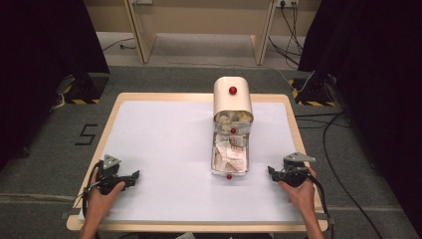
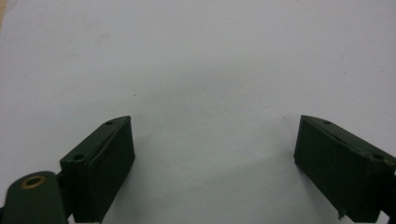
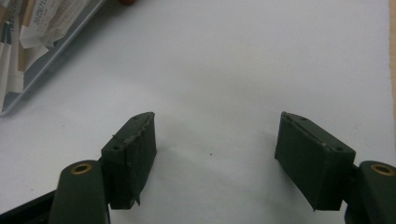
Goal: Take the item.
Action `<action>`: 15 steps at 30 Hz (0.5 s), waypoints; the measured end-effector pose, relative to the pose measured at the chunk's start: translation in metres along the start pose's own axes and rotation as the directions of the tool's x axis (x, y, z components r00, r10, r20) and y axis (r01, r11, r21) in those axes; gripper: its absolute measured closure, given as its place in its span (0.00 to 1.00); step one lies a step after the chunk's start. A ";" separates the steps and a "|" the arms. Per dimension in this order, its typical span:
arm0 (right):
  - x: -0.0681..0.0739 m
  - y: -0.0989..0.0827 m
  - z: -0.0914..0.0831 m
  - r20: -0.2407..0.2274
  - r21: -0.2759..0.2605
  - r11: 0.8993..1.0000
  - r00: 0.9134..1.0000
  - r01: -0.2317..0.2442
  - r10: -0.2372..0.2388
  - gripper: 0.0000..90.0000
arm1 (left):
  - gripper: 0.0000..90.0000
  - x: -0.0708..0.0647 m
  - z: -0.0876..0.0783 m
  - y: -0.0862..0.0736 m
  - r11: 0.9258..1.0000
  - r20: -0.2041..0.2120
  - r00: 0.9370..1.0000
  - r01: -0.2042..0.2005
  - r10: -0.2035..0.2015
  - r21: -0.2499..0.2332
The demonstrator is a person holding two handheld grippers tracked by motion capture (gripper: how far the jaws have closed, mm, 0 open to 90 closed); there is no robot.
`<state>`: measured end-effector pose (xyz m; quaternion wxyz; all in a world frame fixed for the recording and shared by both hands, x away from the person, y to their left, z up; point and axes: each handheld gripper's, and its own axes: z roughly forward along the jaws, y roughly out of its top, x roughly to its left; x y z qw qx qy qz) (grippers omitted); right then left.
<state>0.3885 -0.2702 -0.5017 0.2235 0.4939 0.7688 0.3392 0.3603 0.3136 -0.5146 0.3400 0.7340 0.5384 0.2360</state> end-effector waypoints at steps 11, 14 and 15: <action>0.000 0.000 0.000 0.001 0.000 1.000 1.000 0.000 0.000 0.32 | 0.13 0.000 0.000 0.000 1.000 0.000 1.000 0.000 0.000 0.000; 0.000 0.000 0.000 0.000 0.000 1.000 1.000 0.000 0.000 0.33 | 0.13 0.000 0.000 0.000 1.000 0.000 1.000 0.000 0.000 0.000; 0.000 0.000 0.000 0.001 -0.001 1.000 1.000 0.001 -0.001 0.33 | 0.13 0.000 0.000 0.000 1.000 0.001 1.000 0.001 -0.001 -0.001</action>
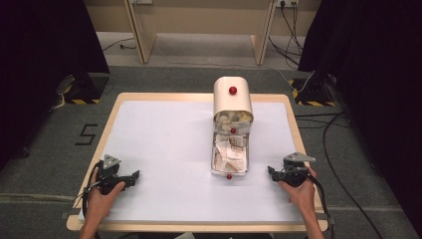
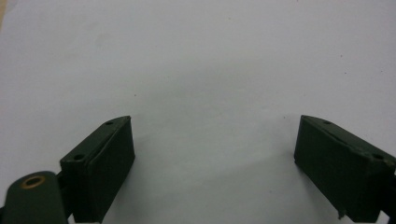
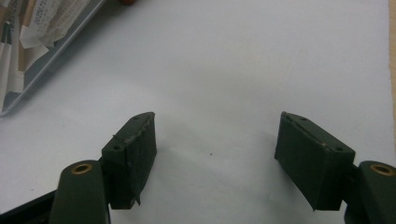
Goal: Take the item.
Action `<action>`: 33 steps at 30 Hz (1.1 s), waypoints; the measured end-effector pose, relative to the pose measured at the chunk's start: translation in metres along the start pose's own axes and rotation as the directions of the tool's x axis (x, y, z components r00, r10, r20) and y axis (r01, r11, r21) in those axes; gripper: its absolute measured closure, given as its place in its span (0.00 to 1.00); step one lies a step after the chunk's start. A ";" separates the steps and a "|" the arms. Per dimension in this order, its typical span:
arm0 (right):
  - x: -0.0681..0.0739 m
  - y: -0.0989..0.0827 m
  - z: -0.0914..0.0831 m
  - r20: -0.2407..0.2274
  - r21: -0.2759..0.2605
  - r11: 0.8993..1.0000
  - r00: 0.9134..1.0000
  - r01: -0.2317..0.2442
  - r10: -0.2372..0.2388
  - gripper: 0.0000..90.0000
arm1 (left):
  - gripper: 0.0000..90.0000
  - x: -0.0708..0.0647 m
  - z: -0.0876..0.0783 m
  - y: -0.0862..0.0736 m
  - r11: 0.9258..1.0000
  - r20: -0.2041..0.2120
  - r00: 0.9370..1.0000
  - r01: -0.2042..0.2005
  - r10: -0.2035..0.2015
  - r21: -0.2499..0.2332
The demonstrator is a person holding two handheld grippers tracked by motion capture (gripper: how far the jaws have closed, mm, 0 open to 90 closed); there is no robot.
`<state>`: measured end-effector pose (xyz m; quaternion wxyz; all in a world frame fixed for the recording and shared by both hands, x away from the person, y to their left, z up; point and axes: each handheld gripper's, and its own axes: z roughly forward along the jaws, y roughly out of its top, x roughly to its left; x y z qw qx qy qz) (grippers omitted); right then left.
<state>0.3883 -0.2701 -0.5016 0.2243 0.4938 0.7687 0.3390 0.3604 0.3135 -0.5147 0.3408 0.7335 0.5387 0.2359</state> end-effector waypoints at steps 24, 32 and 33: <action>0.015 0.022 -0.023 -0.015 -0.105 0.994 0.999 0.035 -0.037 0.38 | 0.13 0.000 0.000 0.000 1.000 0.000 1.000 0.000 0.000 0.000; 0.025 0.031 -0.031 -0.037 -0.129 0.990 0.997 0.059 -0.064 0.40 | 0.13 0.000 0.000 0.000 1.000 0.000 1.000 -0.001 0.001 0.001; 0.030 0.033 -0.033 -0.042 -0.134 0.989 0.996 0.068 -0.074 0.41 | 0.13 0.000 0.000 0.000 1.000 0.000 1.000 0.000 0.000 0.000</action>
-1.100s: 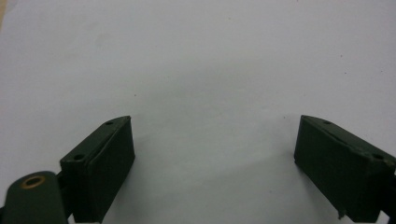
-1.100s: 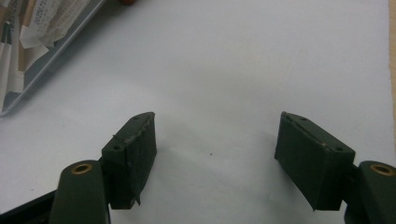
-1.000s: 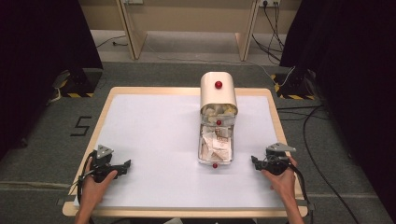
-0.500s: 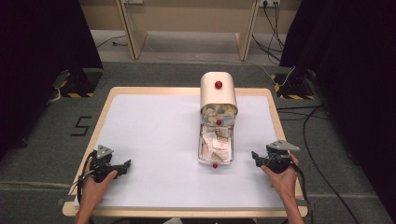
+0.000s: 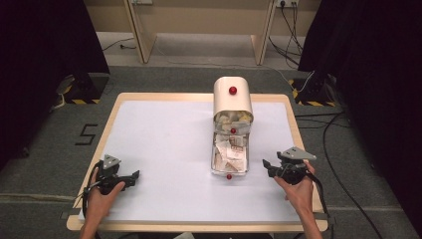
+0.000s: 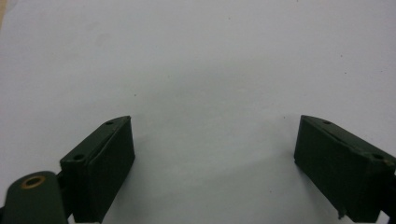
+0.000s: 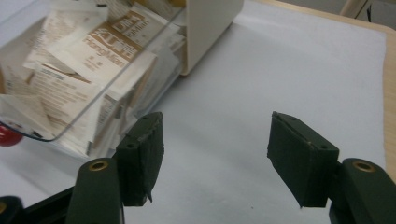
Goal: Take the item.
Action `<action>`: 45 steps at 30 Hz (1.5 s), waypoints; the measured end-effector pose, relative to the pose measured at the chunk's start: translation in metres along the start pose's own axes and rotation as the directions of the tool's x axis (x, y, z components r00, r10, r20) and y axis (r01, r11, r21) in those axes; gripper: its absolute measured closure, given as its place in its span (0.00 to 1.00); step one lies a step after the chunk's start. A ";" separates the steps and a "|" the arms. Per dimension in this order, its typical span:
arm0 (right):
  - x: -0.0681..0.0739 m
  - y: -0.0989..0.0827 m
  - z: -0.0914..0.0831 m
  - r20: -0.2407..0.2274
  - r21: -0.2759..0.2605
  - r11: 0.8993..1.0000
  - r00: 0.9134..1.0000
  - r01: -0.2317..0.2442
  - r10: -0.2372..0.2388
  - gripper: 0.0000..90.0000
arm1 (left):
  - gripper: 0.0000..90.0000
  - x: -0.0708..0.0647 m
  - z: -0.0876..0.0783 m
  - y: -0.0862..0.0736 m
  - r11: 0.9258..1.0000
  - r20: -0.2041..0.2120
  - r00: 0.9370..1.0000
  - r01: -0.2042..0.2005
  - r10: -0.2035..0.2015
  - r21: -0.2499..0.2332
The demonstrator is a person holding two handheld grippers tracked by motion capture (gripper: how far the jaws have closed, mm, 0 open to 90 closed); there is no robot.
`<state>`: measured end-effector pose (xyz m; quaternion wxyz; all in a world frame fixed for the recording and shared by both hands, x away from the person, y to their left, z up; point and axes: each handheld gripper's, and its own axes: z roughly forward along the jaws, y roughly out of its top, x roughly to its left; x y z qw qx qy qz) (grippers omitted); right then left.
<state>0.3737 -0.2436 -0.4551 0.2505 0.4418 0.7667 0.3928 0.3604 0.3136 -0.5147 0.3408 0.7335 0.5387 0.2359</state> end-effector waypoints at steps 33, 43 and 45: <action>0.073 0.032 -0.002 -0.229 -0.087 0.987 0.962 0.133 -0.150 0.62 | 0.13 0.000 0.000 0.000 1.000 0.000 1.000 -0.001 0.001 0.001; 0.086 0.031 0.016 -0.254 -0.064 0.981 0.947 0.184 -0.195 0.69 | 0.13 0.000 0.000 0.000 1.000 0.000 1.000 -0.001 0.001 0.001; 0.087 0.031 0.018 -0.255 -0.062 0.980 0.946 0.191 -0.201 0.70 | 0.13 0.000 0.000 0.000 1.000 0.000 1.000 0.000 0.000 0.000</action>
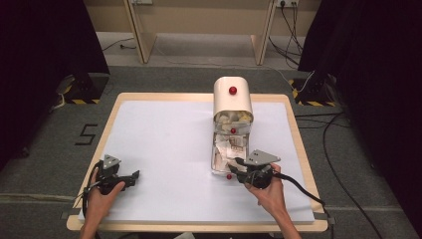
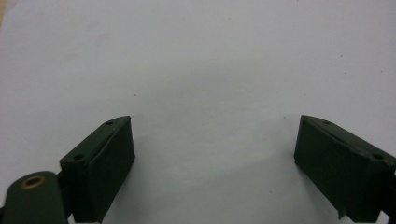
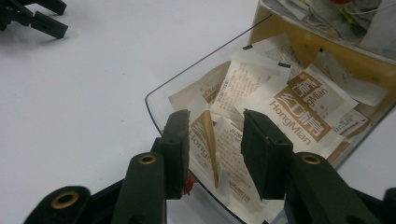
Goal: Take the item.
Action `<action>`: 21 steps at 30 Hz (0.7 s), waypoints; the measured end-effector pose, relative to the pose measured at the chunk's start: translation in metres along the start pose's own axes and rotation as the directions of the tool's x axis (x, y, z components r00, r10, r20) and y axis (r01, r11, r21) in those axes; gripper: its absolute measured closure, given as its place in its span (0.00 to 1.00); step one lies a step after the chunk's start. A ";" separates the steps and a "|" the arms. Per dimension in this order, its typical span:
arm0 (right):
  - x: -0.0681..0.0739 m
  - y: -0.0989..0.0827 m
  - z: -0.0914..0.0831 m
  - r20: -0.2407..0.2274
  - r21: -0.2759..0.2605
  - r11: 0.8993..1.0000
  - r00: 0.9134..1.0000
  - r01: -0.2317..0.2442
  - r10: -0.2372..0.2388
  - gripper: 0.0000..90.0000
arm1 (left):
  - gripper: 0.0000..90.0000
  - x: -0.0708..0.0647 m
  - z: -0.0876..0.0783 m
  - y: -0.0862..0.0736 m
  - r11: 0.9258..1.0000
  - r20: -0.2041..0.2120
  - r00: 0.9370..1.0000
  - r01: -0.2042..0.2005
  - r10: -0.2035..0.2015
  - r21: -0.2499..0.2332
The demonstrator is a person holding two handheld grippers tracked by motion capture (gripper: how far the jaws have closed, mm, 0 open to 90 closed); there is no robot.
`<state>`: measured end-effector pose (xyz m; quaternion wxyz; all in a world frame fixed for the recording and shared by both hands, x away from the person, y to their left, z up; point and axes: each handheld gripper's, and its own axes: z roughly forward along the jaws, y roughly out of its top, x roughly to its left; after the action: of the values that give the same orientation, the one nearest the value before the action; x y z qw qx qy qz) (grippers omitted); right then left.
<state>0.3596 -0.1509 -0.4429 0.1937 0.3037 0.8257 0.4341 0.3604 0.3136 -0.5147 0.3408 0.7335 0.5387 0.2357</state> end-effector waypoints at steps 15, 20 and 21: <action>0.001 -0.003 0.017 -0.012 0.024 0.999 0.999 0.044 -0.044 0.94 | 0.13 0.000 0.000 0.000 1.000 0.000 1.000 0.000 0.000 0.000; -0.001 -0.001 0.012 -0.009 -0.005 0.999 0.999 0.037 -0.037 0.97 | 0.13 0.000 0.000 0.000 1.000 0.001 1.000 0.000 0.000 0.000; -0.001 0.002 0.007 -0.007 -0.023 0.999 0.999 0.036 -0.036 0.97 | 0.13 0.000 0.000 0.000 1.000 0.000 1.000 0.000 0.000 0.000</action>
<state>0.3658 -0.1464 -0.4451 0.2019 0.2848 0.8268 0.4411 0.3604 0.3136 -0.5147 0.3410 0.7334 0.5388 0.2357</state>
